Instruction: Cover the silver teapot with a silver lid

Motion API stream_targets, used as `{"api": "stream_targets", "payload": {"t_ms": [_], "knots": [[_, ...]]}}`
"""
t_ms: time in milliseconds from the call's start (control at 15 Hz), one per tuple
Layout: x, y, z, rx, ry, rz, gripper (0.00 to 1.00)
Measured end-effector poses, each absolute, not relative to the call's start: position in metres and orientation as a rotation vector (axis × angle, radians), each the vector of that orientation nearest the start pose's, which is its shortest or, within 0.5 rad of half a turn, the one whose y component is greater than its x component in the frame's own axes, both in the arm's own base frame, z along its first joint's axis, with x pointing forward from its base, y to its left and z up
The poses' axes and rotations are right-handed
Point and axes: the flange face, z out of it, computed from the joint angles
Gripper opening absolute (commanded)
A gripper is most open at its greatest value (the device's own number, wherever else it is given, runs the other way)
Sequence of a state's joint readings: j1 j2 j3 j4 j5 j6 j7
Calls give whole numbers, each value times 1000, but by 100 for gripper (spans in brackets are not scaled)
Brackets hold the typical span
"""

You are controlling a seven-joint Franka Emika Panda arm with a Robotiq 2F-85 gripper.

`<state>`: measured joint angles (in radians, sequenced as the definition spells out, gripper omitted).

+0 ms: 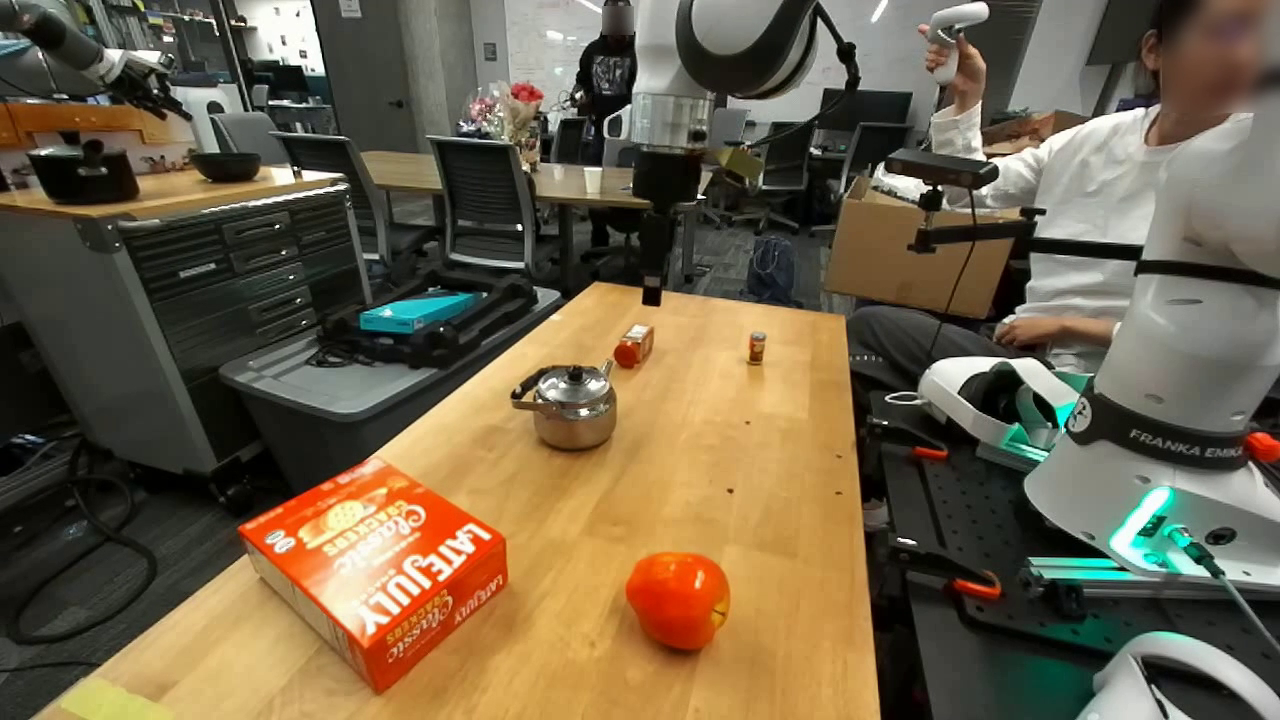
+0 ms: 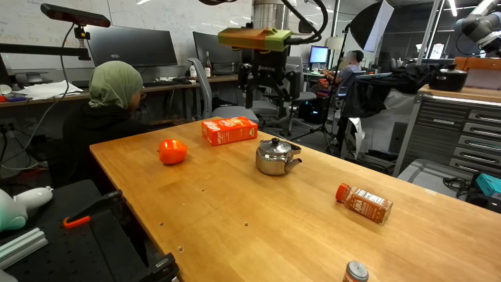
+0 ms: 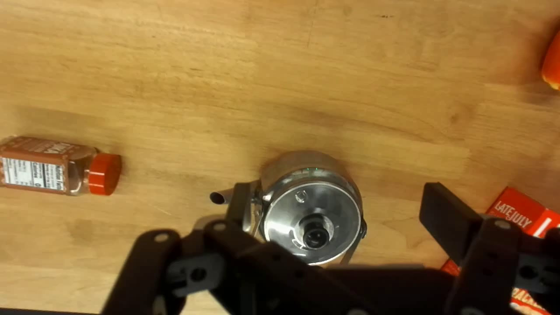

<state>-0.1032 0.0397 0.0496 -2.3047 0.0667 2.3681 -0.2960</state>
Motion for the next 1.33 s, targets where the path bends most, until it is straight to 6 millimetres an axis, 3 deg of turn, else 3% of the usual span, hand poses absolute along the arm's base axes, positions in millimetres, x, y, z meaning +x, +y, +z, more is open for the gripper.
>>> {"api": "stream_targets", "payload": {"t_ms": [400,867,1133,1333], "knots": [[506,-29,354,-3142,-168,77,100],[497,-55,374,-3182,-32,288,100],[483,-73,398,-3129,-62,512,100],[481,-76,402,-3116,-80,538,100]]}}
